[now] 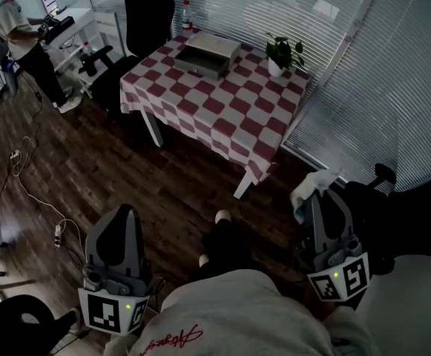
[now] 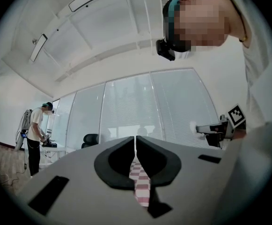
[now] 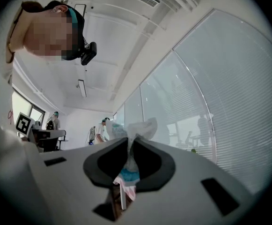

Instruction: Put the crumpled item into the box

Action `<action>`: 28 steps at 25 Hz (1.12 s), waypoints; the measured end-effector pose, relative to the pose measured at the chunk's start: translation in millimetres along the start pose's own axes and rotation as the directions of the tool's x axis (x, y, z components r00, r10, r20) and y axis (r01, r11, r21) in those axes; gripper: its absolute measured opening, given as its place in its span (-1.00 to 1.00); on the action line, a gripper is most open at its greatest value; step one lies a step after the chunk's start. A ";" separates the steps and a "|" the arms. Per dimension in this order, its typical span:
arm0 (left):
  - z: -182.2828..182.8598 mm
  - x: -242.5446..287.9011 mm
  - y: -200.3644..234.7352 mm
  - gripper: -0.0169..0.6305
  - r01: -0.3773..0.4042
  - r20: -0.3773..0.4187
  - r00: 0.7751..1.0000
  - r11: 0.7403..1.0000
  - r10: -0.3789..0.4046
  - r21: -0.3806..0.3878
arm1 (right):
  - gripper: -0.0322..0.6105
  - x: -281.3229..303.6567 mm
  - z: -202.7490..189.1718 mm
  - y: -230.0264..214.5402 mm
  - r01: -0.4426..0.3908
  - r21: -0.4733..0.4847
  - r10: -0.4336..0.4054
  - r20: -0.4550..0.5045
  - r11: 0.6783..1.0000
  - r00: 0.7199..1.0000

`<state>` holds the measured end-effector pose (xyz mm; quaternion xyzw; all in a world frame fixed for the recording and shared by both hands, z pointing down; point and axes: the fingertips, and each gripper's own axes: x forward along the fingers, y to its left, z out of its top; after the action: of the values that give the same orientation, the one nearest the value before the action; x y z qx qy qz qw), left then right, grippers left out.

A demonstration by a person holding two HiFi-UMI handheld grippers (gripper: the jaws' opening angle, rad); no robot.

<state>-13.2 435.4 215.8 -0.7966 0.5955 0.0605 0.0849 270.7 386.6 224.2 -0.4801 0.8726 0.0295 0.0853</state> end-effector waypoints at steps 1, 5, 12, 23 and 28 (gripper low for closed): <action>0.0 0.9 1.0 -0.87 -0.001 -0.001 1.000 1.000 0.001 0.001 | -0.75 2.8 0.7 -0.2 -0.002 0.001 0.002 0.004 1.000 1.000; 1.8 8.0 7.4 -0.87 -0.011 0.007 1.000 1.000 0.011 0.008 | -0.75 16.9 3.4 -2.7 -0.014 -0.002 0.014 0.018 1.000 1.000; 1.9 26.8 20.0 -0.87 -0.031 0.025 0.999 0.999 0.030 0.020 | -0.75 41.4 2.2 -13.5 -0.024 -0.006 0.024 0.033 1.000 0.999; -1.1 77.6 40.0 -0.87 -0.045 0.036 0.998 0.998 0.044 0.034 | -0.75 93.9 -5.0 -41.6 -0.031 0.006 0.030 0.040 1.000 0.999; -7.9 103.2 53.9 -0.87 -0.054 0.030 0.998 0.998 0.053 0.037 | -0.75 123.0 -9.1 -52.7 -0.039 0.010 0.038 0.043 0.999 0.998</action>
<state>-35.7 322.0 199.7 -0.7777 0.6162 0.0632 0.1069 249.6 254.7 213.0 -0.4619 0.8798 0.0367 0.1059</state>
